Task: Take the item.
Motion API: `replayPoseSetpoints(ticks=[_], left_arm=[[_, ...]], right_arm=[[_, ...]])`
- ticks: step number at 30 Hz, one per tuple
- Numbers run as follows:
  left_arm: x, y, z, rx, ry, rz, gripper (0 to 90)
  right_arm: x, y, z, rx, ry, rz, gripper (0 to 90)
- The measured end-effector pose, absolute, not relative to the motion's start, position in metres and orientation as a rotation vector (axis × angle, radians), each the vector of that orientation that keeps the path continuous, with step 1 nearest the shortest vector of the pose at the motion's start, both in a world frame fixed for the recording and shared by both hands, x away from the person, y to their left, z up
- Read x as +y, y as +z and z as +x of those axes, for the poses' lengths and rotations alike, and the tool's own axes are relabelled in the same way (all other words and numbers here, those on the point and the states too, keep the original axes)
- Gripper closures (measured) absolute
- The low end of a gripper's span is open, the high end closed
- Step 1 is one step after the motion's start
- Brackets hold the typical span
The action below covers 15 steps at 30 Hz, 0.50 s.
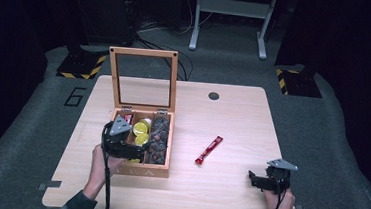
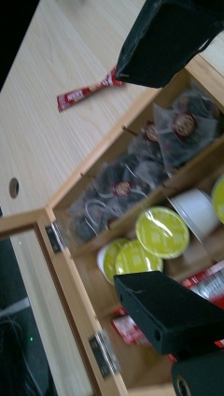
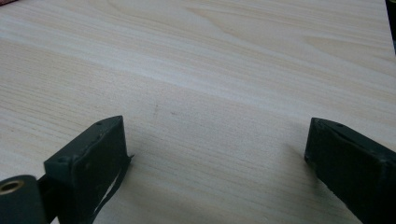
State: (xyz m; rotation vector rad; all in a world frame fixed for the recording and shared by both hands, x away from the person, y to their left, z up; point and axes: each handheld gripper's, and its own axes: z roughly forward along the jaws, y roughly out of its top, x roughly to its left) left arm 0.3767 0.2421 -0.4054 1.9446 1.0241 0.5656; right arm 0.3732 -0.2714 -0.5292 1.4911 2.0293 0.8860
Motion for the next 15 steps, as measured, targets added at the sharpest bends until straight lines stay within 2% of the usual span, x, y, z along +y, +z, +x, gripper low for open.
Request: replayPoseSetpoints(ticks=[15], left_arm=[[0.318, -0.424, 0.34, 1.116, 0.64, 1.848, 0.2]], right_arm=[[-0.272, -0.529, 0.374, 2.03, 0.883, 1.483, 5.1]])
